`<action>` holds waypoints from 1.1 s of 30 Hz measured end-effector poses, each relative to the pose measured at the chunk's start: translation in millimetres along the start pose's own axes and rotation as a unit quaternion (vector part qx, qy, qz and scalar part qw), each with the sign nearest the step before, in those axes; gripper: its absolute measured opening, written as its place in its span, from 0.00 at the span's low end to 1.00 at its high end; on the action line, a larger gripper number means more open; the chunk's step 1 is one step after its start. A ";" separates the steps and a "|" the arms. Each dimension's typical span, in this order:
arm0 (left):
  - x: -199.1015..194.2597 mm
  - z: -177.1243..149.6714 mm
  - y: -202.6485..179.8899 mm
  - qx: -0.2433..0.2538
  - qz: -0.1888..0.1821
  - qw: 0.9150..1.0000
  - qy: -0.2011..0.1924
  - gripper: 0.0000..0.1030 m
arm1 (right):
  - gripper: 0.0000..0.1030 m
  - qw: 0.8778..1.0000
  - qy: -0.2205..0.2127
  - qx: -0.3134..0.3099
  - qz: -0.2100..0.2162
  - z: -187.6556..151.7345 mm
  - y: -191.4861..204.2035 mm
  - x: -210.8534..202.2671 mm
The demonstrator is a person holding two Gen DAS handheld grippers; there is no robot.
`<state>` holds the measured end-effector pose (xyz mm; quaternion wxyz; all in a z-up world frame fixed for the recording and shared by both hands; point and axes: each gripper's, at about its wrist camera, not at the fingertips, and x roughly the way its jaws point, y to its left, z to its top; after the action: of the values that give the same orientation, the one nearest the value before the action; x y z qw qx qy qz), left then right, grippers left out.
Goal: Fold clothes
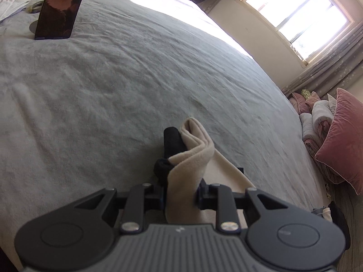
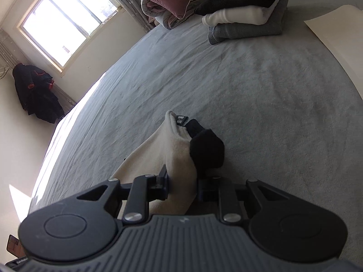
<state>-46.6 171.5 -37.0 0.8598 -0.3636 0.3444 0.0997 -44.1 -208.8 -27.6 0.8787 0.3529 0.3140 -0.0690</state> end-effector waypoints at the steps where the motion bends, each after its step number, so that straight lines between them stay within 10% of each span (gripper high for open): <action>1: 2.8 -4.0 7.1 -0.008 -0.005 1.000 0.000 0.26 | 0.26 1.000 0.001 -0.001 0.001 -3.0 -4.9 2.2; 9: 11.9 -13.7 27.8 -0.043 -0.068 0.996 -0.037 0.45 | 0.52 0.996 -0.045 -0.074 0.013 -12.3 -10.5 0.8; 12: 11.0 -23.2 25.1 -0.028 -0.077 0.995 -0.056 0.50 | 0.75 0.980 -0.134 -0.142 -0.033 -18.5 2.8 -10.0; 17: 9.7 -34.8 16.4 0.014 -0.080 0.993 -0.086 0.60 | 0.76 0.943 -0.225 -0.241 -0.040 -30.3 20.0 -22.7; 23: 10.0 -40.4 5.6 0.057 -0.066 0.991 -0.103 0.68 | 0.76 0.922 -0.196 -0.334 0.014 -57.4 53.3 -16.0; 33: 9.1 -32.4 12.2 0.044 -0.078 0.992 -0.092 0.72 | 0.76 0.921 -0.161 -0.353 0.039 -80.4 94.6 10.1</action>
<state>-61.9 157.0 -65.9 0.9081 -0.3403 0.2387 0.0501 -44.1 -84.3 -23.6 0.9869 0.0159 0.1587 0.0251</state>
